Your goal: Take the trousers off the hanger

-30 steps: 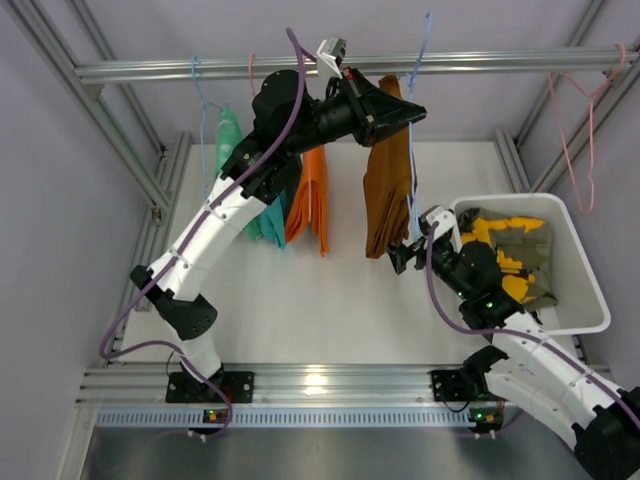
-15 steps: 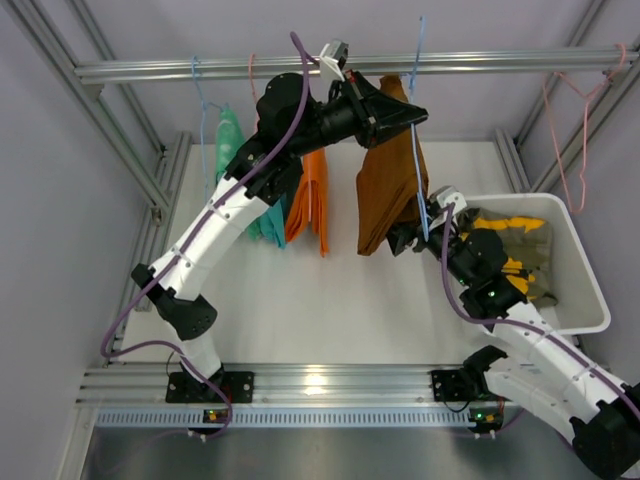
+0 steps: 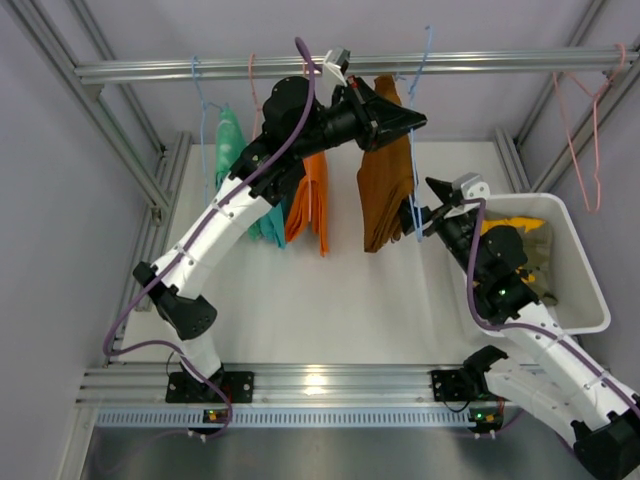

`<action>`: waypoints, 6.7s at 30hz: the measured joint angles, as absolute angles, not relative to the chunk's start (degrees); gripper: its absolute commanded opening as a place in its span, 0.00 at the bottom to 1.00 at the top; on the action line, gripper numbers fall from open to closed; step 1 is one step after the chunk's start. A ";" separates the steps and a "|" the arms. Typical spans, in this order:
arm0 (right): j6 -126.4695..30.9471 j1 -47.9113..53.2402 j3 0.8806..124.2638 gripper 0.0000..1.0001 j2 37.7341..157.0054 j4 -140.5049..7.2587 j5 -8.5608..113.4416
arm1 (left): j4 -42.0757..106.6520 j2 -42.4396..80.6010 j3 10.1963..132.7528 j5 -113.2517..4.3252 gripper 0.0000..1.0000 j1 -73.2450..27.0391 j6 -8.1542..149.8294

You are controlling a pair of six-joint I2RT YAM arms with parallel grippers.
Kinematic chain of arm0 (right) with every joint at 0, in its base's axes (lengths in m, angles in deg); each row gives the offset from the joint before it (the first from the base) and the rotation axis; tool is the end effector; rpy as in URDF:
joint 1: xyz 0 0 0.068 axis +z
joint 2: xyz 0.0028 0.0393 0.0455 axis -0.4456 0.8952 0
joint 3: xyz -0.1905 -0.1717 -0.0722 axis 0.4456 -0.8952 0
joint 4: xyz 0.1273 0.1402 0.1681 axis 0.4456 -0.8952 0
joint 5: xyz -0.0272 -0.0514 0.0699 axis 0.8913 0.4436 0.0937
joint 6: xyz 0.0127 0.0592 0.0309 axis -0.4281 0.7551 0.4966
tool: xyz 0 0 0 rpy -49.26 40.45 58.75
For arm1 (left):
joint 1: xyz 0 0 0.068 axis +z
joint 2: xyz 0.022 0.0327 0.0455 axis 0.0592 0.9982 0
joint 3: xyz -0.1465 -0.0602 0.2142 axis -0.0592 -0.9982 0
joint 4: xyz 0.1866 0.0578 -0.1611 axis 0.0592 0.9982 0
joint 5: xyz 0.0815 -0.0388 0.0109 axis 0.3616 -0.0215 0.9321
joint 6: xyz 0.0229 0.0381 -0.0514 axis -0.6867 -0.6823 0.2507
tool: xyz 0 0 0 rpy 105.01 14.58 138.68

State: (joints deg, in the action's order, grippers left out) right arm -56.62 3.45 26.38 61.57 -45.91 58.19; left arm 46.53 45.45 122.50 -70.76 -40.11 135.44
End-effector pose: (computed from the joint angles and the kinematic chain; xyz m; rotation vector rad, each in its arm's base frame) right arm 0.1764 0.1036 0.3638 -0.3945 1.2747 0.4346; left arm 0.2691 -0.2868 0.5275 -0.0611 1.7729 -1.9362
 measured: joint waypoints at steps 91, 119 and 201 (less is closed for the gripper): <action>-86.06 -15.00 43.76 0.00 24.10 -95.17 100.02 | 36.96 35.33 85.45 -73.56 0.00 -37.97 118.06; -74.76 -15.02 18.86 0.08 55.05 -70.41 90.28 | 36.39 35.79 85.45 -75.39 0.00 -34.47 120.64; -60.58 -2.67 52.69 0.68 71.66 -102.67 37.86 | 64.92 45.60 106.24 -46.08 0.00 -49.95 111.83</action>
